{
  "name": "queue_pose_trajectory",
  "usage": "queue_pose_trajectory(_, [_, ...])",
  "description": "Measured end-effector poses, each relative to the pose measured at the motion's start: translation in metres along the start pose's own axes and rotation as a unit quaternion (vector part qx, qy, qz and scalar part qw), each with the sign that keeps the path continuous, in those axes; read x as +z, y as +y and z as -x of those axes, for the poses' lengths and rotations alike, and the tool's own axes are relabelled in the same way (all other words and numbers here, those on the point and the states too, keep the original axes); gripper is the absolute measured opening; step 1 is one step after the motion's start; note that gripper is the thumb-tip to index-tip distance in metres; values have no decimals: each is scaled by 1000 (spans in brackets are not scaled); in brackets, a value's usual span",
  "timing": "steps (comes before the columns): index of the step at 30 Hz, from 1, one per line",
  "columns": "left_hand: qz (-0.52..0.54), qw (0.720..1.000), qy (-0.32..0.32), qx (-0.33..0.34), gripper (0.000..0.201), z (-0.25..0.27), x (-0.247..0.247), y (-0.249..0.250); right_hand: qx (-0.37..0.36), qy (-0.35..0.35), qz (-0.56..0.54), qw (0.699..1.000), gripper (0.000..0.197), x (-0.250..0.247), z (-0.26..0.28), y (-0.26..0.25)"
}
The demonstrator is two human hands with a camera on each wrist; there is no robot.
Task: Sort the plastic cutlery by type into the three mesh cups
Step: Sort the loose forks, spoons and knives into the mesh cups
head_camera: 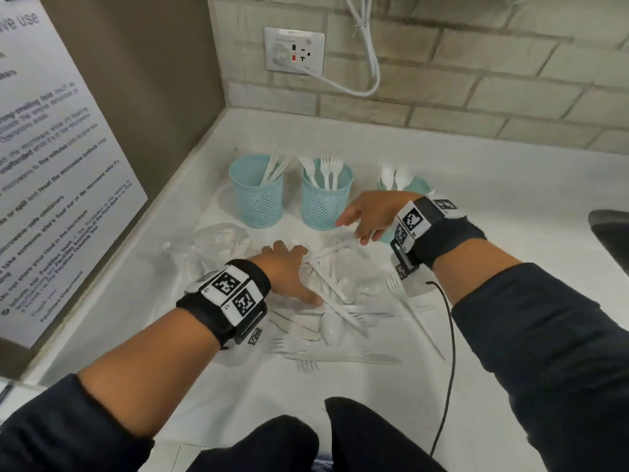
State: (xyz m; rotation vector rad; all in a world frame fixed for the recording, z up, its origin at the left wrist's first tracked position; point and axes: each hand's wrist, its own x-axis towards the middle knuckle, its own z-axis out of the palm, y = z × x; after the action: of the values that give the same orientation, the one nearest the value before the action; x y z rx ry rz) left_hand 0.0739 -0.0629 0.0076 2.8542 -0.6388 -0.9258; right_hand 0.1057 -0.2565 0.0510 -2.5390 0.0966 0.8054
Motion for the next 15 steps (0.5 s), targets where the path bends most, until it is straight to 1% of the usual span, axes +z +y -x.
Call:
queue_pose_trajectory(2, [-48,998,-31,28,119,8,9,4,-22,11,41,999,53,13,-8,3])
queue_pose_trajectory(4, [-75,994,-63,46,128,12,17,6,-43,29,95,994,62,24,-16,3])
queue_pose_trajectory(6, [-105,989,-91,52,135,13,23,6,-49,28,130,990,68,34,-23,4])
queue_pose_trajectory(8, [-130,984,-108,48,140,12,28,6,-48,17,159,986,71,43,-26,6])
queue_pose_trajectory(10, [-142,983,-109,43,142,10,31,6,-54,23,182,981,68,49,-28,8])
queue_pose_trajectory(12, [-137,985,-97,49,140,7,33,4,-73,36,211,974,62,52,-28,9])
queue_pose_trajectory(15, [-118,989,-52,74,125,4,30,1,-82,54,253,963,55,53,-27,11])
